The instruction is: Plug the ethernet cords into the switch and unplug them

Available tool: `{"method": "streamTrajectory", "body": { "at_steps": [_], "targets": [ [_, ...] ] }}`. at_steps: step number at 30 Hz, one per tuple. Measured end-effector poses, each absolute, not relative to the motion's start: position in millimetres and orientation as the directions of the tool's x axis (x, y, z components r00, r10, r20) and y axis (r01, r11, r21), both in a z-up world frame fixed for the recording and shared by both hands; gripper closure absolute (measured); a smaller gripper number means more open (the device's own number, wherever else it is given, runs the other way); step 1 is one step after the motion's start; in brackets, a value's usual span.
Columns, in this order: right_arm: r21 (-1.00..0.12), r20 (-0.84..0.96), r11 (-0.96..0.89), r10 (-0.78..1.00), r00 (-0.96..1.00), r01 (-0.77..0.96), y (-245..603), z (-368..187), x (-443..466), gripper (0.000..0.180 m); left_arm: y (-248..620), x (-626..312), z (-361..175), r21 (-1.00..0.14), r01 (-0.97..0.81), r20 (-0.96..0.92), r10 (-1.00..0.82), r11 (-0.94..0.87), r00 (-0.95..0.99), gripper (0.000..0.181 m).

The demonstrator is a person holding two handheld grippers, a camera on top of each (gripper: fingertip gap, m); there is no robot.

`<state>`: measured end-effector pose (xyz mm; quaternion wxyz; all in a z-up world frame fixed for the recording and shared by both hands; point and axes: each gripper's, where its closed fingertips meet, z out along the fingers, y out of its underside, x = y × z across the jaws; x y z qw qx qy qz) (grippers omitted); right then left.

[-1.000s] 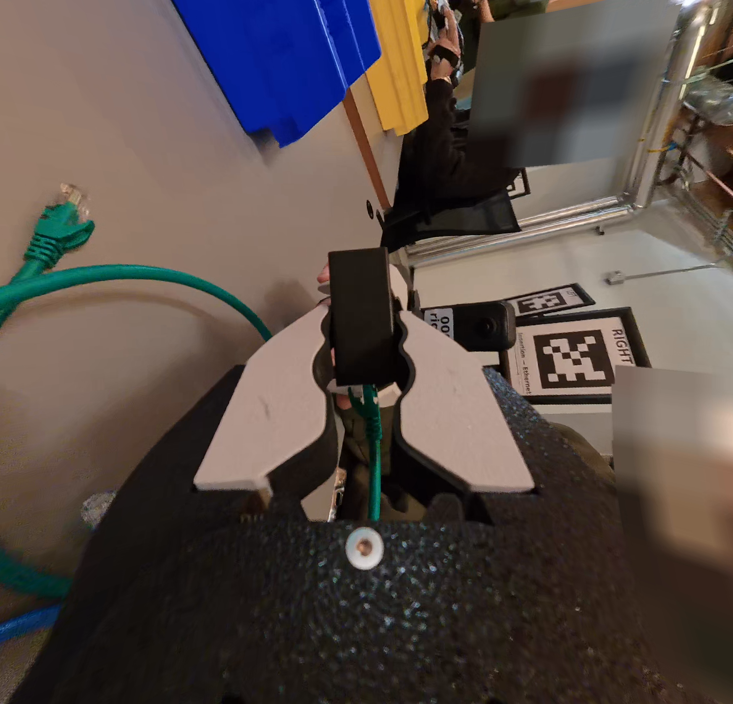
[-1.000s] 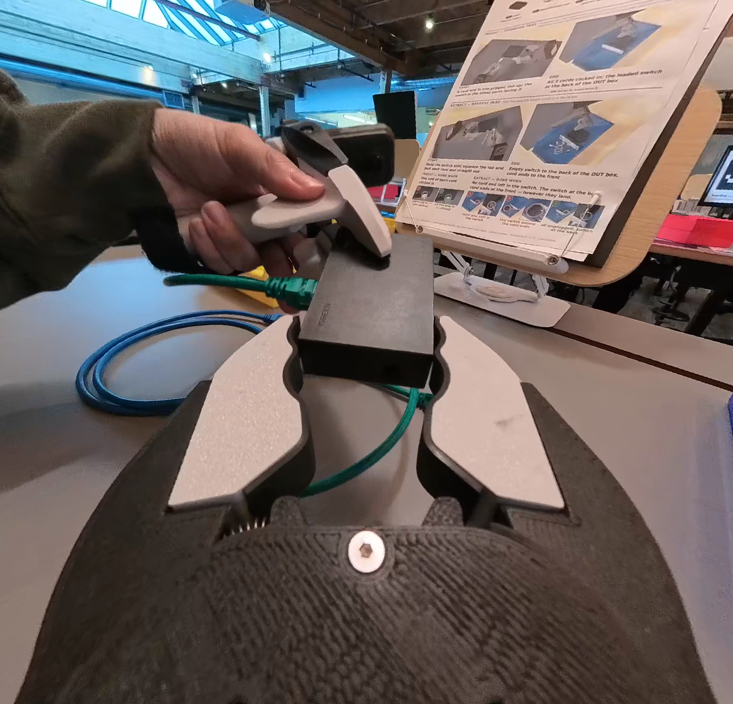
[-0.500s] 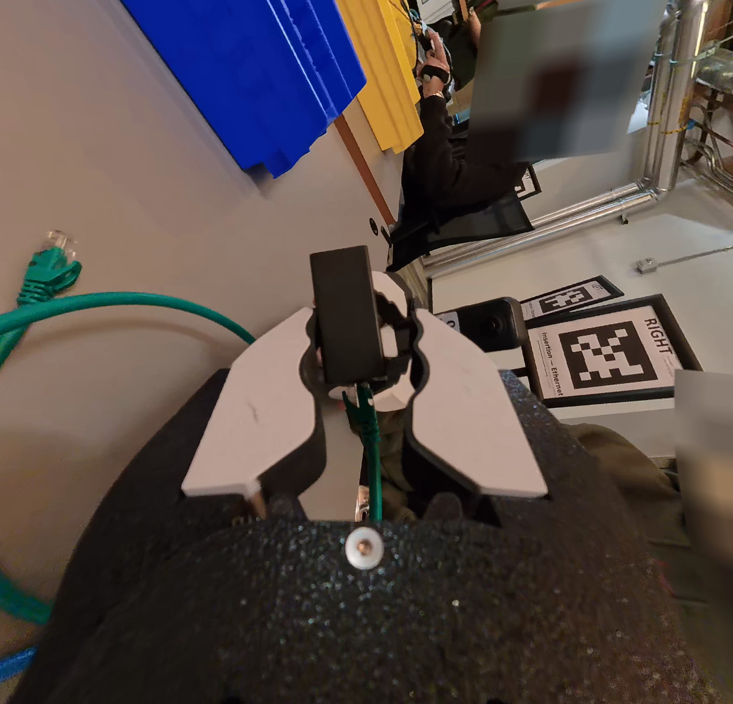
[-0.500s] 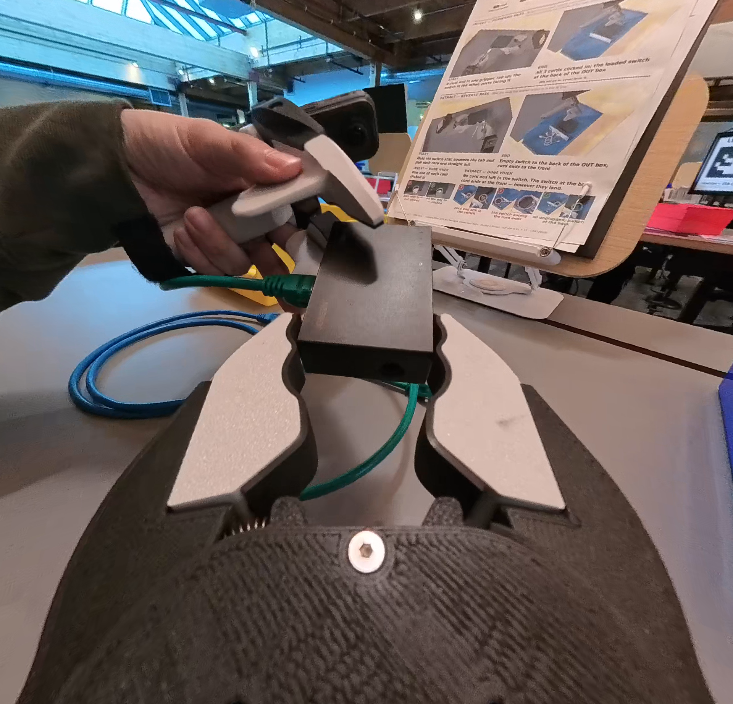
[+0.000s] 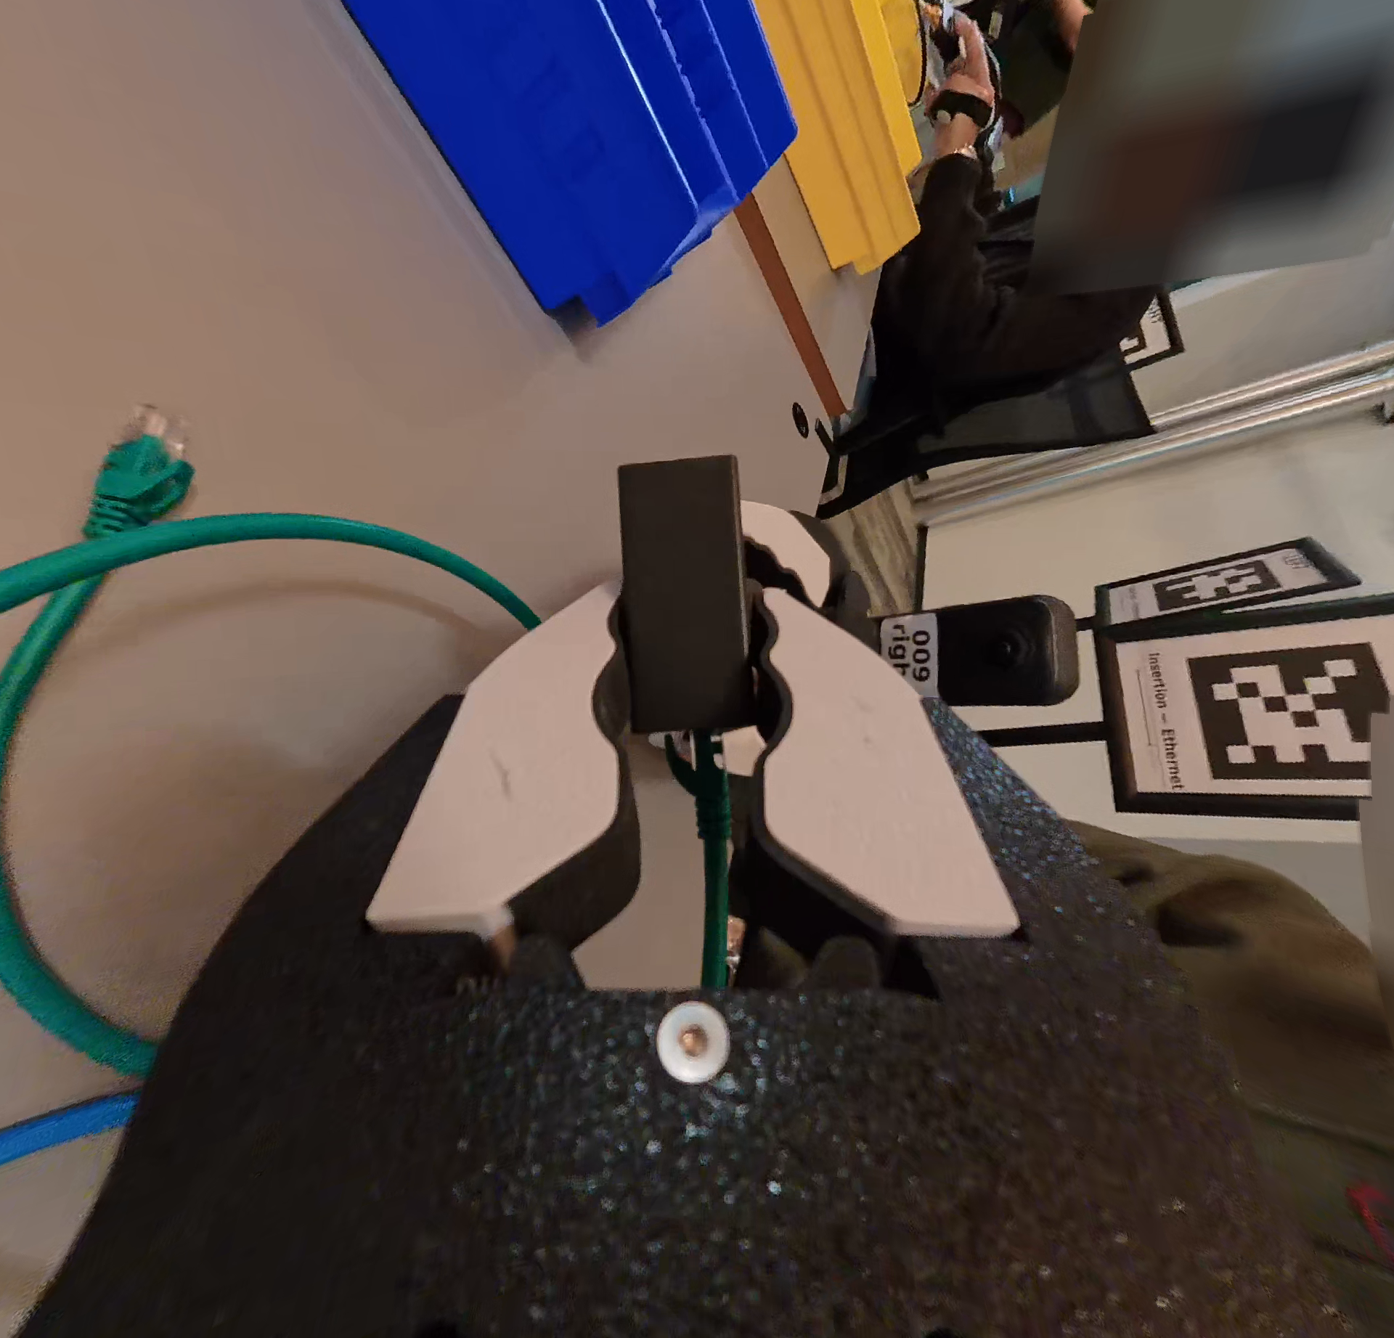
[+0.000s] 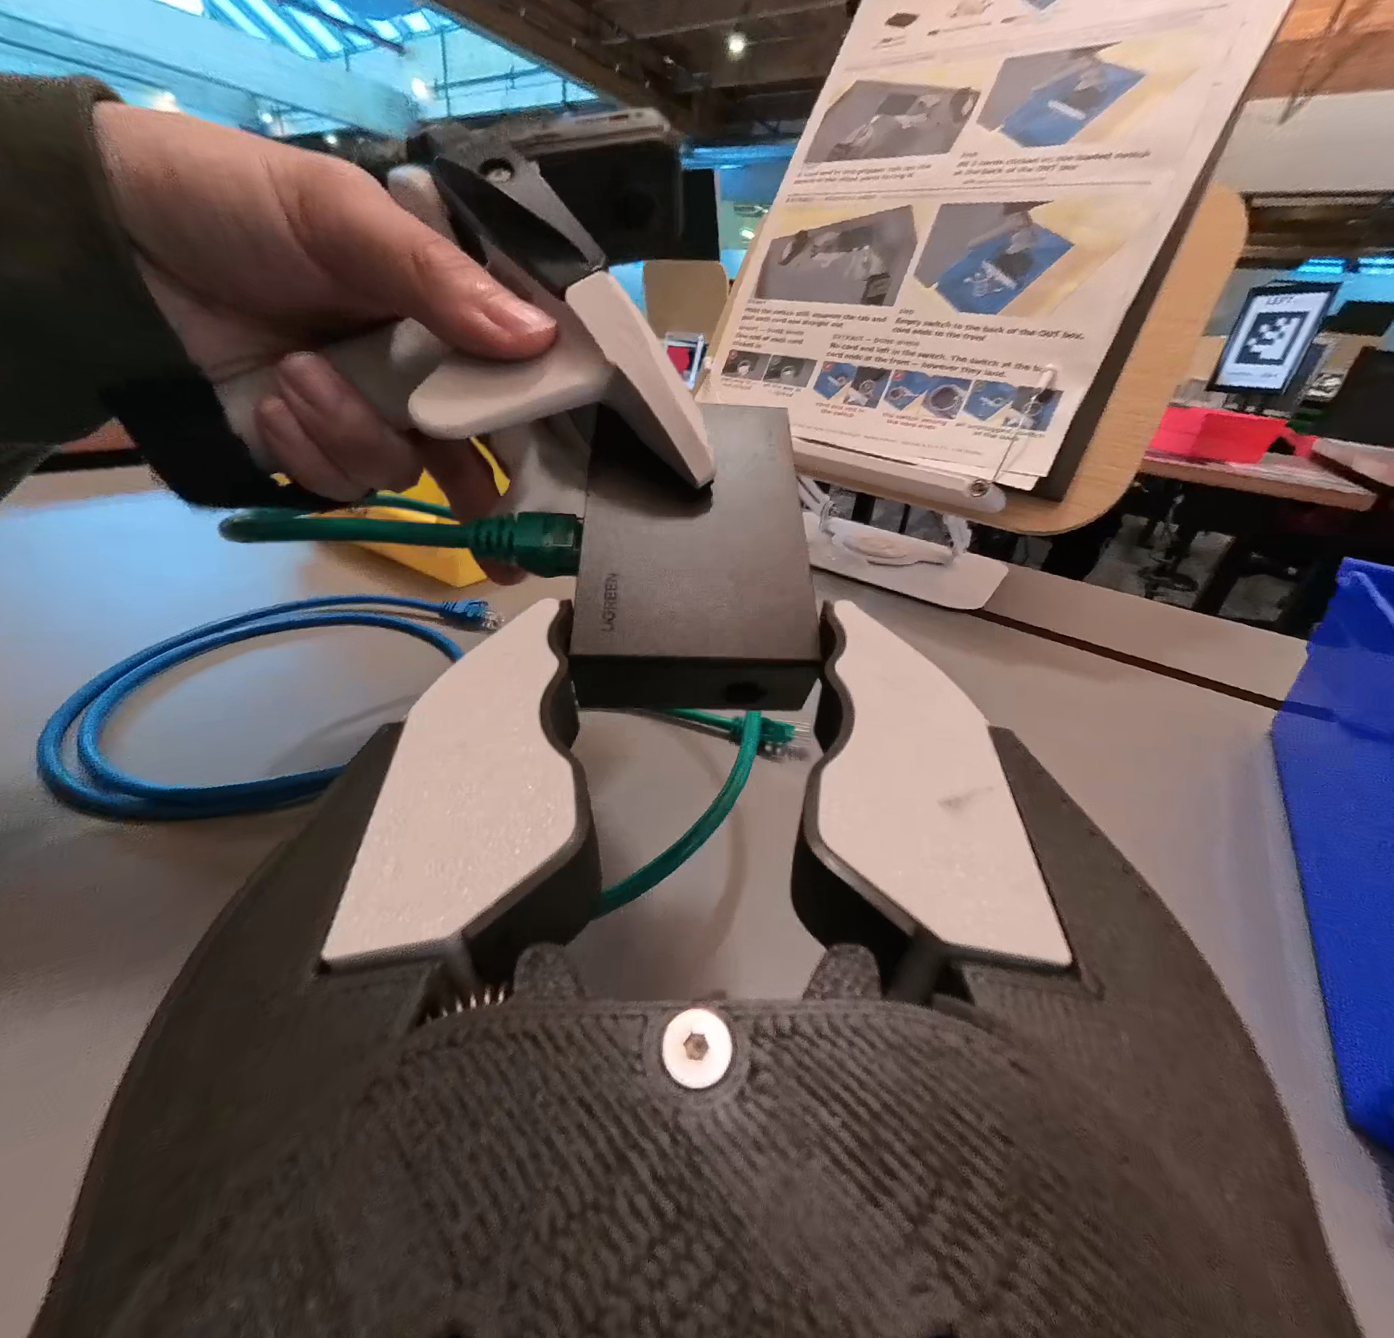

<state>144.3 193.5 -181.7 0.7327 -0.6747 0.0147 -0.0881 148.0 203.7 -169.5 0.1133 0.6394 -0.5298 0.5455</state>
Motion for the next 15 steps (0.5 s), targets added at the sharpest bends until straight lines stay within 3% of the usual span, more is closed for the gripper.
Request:
{"method": "streamTrajectory", "body": {
  "at_steps": [15],
  "targets": [
    [-0.990,0.083,0.105,-0.115,0.990,0.095,192.1,-178.8,143.0,0.116,198.4,145.2,-167.4,-0.410,-0.821,0.839,-0.517,-0.397,-0.168,0.152]
  ]
}}
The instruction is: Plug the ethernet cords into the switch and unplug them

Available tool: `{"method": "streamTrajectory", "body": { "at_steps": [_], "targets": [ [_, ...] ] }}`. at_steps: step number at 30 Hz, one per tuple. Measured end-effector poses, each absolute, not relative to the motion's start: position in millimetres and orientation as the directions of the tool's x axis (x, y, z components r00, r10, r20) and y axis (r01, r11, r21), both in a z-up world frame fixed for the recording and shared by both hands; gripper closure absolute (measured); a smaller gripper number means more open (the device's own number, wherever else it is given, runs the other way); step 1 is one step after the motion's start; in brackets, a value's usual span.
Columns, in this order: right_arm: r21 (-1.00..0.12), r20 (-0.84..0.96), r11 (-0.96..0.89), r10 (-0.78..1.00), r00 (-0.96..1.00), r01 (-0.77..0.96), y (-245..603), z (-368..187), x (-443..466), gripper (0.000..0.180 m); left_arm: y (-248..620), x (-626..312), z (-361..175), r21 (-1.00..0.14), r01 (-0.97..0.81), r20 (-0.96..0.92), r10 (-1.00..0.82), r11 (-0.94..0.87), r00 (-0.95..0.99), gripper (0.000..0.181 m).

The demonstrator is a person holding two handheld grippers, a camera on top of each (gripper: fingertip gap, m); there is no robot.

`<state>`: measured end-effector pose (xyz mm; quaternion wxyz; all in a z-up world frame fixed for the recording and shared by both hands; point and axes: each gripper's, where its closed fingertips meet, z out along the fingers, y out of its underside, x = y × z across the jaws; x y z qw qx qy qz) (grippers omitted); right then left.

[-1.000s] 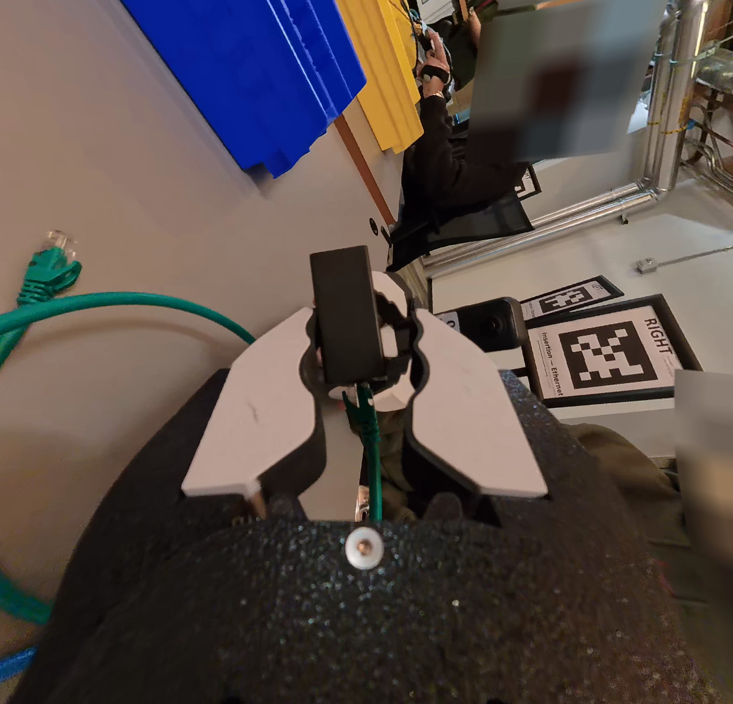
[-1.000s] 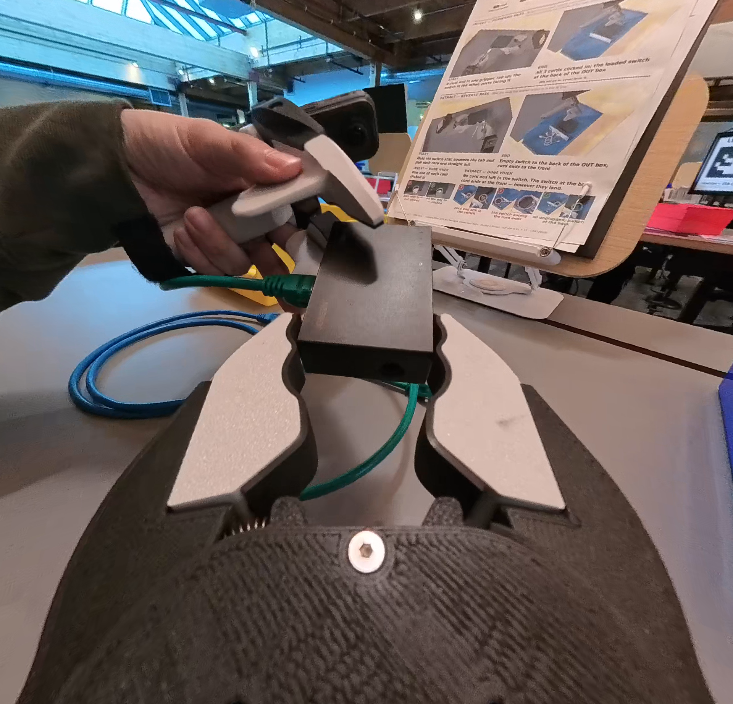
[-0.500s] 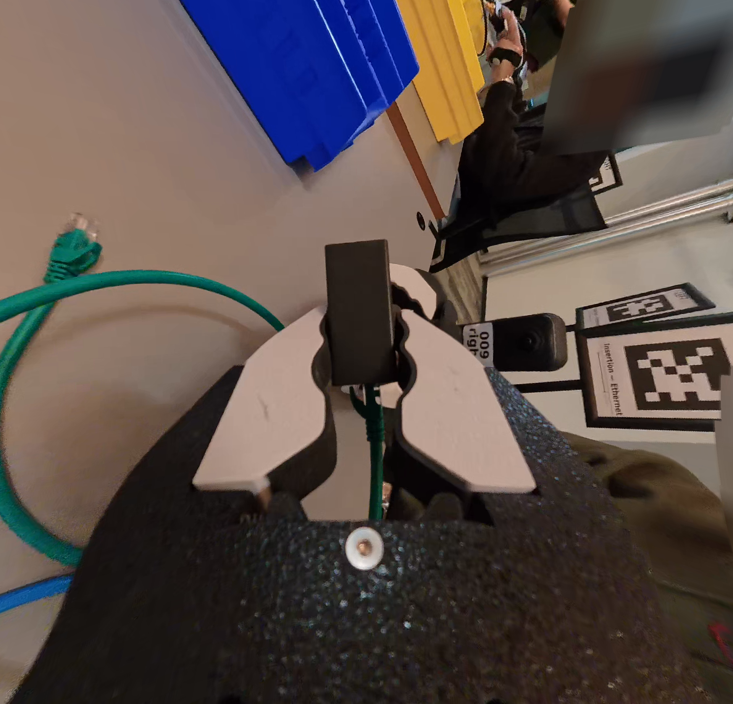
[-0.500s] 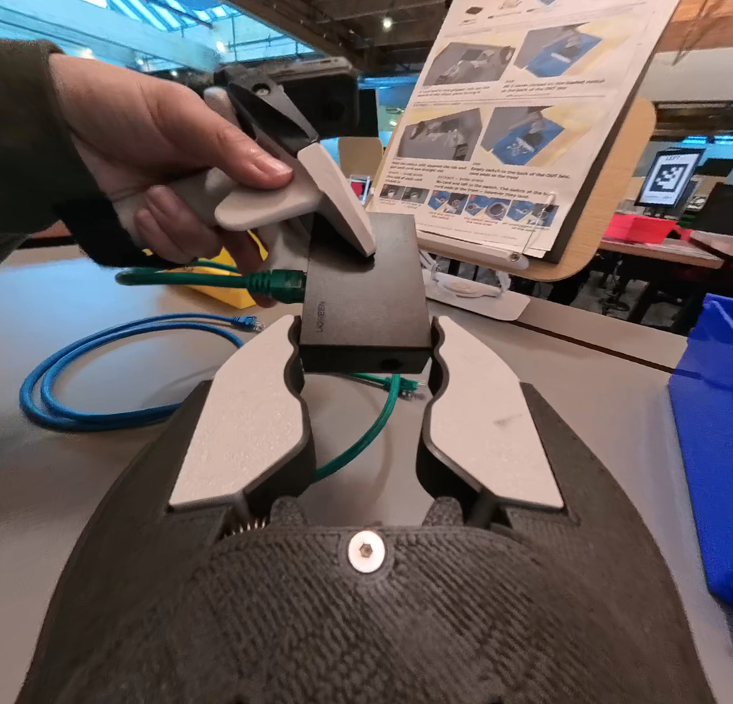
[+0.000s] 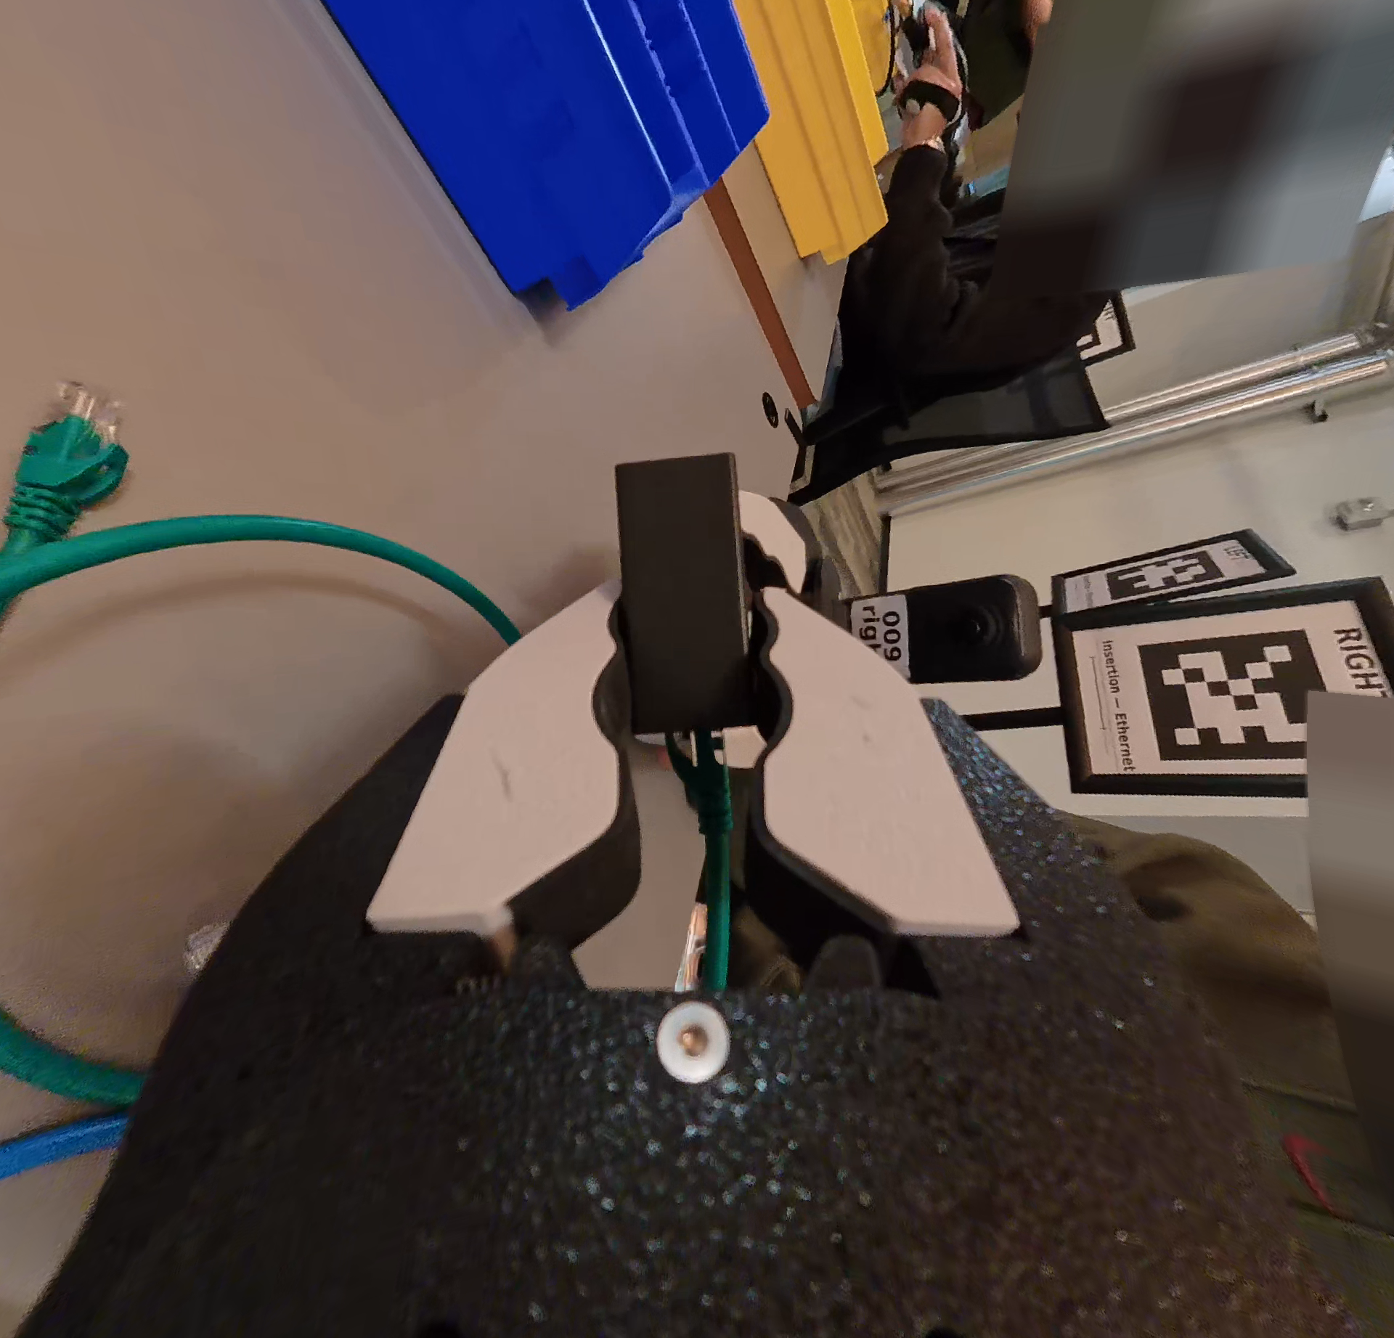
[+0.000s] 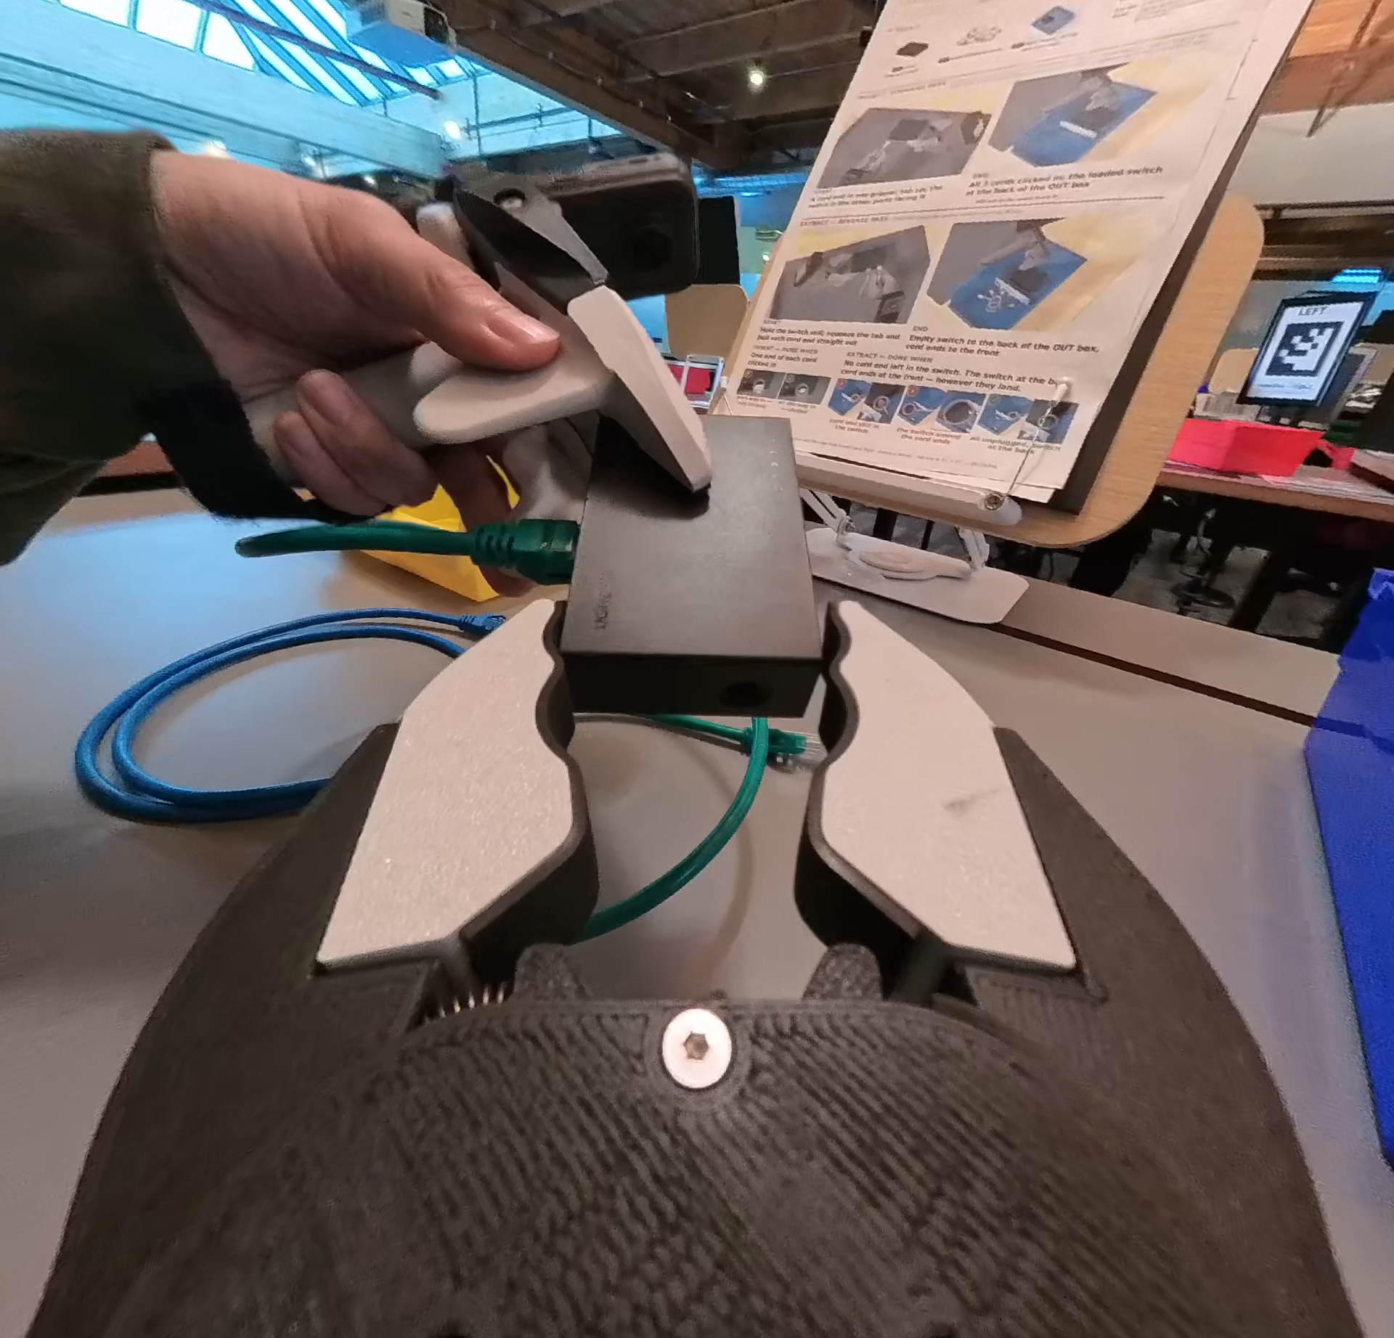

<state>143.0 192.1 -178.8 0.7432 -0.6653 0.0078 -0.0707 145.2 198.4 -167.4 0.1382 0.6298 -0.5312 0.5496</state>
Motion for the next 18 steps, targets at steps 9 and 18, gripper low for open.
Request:
{"method": "streamTrajectory", "body": {
  "at_steps": [9,18],
  "targets": [
    [-0.992,0.070,0.094,-0.113,0.991,0.081,194,-180,144,0.101,192,144,-165,-0.419,-0.839,0.816,-0.550,-0.348,-0.179,0.153],
    [-0.991,0.101,0.073,-0.118,0.988,0.110,196,-182,142,0.106,180,146,-164,-0.409,-0.845,0.834,-0.516,-0.343,-0.194,0.152]
  ]
}}
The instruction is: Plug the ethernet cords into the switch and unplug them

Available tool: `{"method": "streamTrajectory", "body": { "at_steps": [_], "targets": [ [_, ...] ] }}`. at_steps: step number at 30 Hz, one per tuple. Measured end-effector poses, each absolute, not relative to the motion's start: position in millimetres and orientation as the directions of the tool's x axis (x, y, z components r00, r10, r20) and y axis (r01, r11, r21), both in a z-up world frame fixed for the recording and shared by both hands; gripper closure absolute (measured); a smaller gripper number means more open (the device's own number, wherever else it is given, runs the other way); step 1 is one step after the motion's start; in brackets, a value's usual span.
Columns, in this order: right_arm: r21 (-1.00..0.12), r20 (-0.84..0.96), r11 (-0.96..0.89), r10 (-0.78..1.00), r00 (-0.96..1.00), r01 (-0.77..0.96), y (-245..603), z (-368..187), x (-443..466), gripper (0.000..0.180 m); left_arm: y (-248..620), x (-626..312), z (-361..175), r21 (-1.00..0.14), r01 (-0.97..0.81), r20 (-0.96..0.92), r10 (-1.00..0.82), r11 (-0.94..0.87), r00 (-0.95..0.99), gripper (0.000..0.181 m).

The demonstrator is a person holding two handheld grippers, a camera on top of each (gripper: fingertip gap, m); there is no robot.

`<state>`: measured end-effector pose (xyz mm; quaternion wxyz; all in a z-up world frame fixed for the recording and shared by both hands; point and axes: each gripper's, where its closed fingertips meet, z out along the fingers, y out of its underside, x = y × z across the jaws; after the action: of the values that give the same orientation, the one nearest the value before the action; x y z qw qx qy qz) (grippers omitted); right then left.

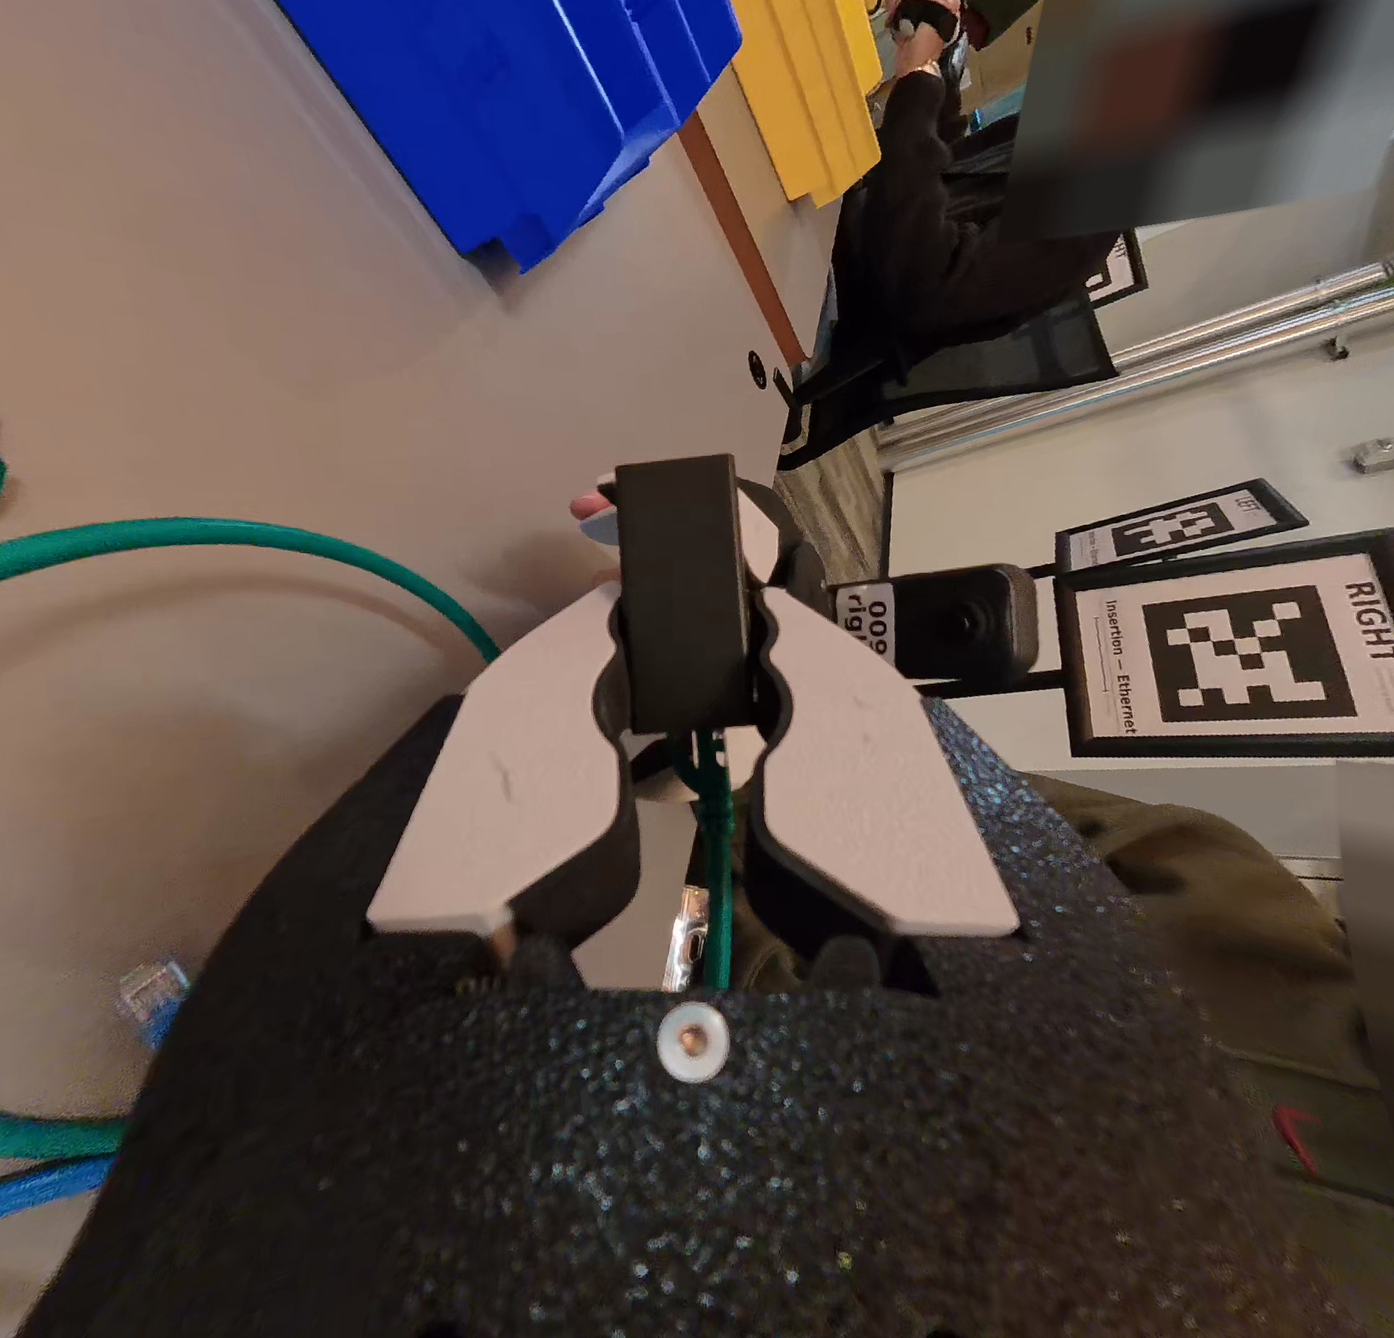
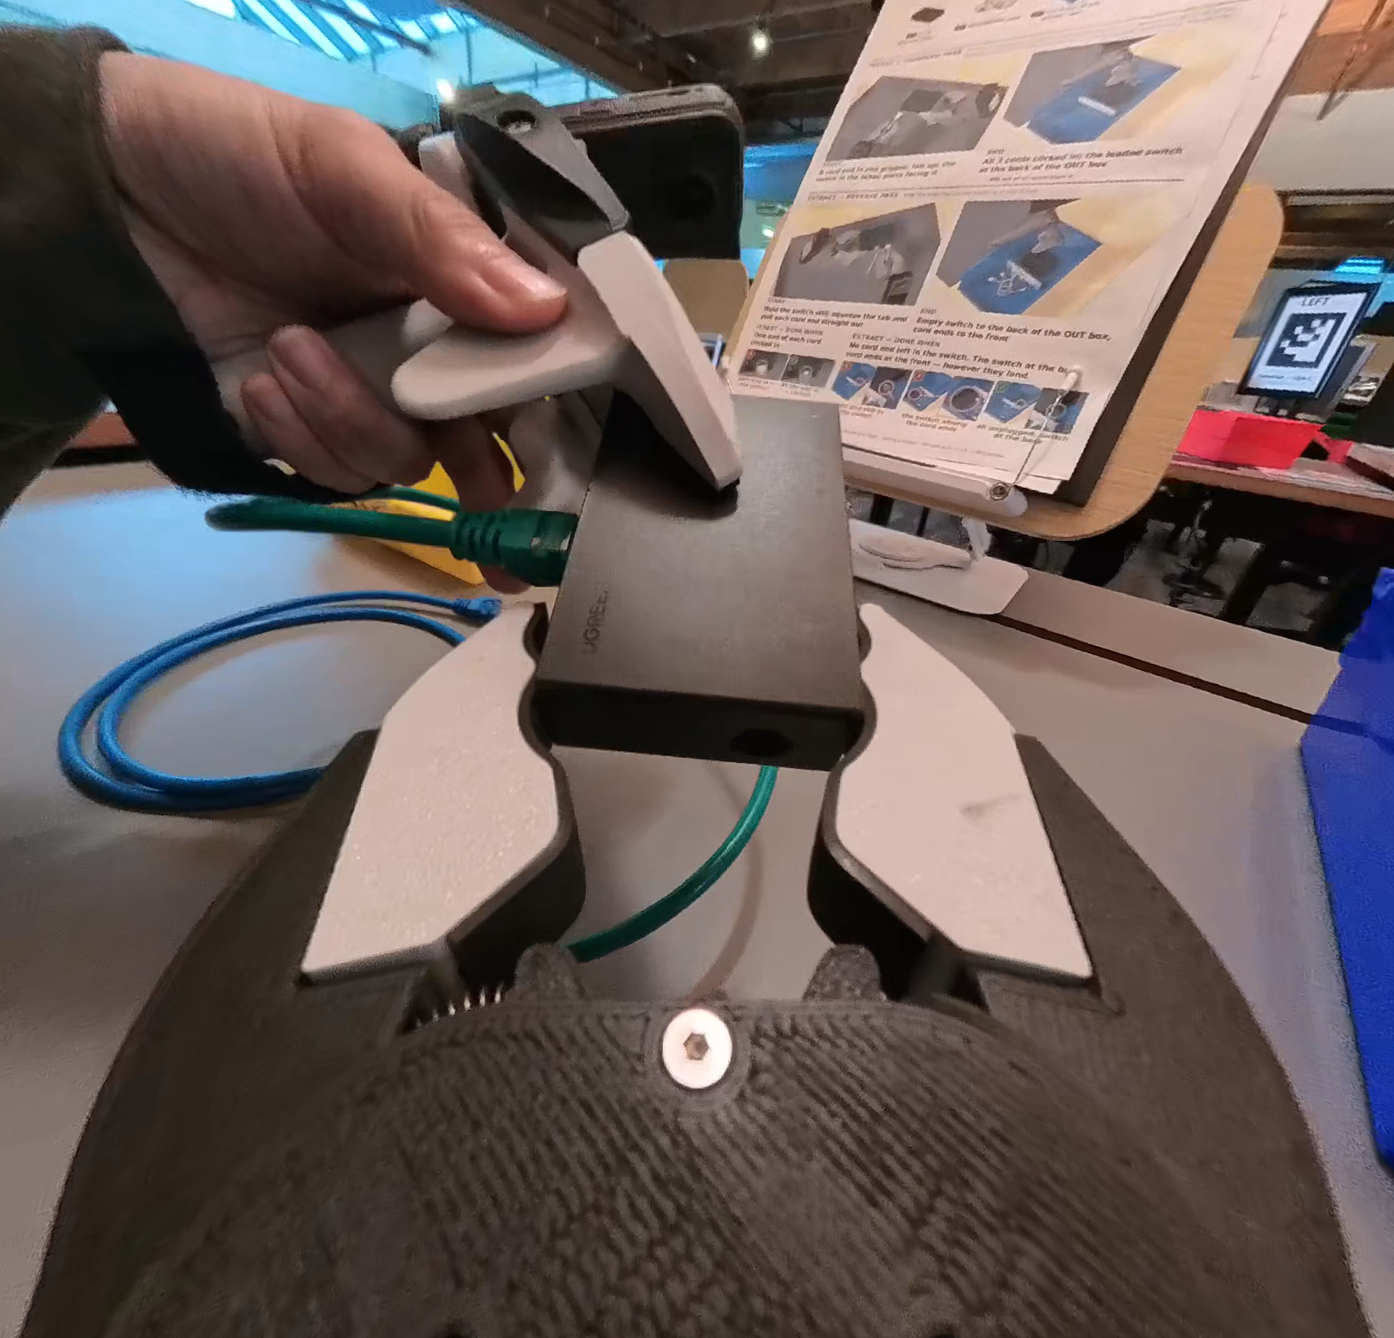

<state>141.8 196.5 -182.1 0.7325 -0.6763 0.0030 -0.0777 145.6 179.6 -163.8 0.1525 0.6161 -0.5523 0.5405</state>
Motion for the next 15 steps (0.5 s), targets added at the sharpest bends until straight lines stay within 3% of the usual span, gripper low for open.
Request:
{"method": "streamTrajectory", "body": {
  "at_steps": [15],
  "targets": [
    [-0.995,0.093,0.014,-0.090,0.992,0.094,201.4,-189.1,139.6,0.105,187.7,143.5,-167.6,-0.479,-0.812,0.802,-0.543,-0.333,-0.250,0.148]
  ]
}}
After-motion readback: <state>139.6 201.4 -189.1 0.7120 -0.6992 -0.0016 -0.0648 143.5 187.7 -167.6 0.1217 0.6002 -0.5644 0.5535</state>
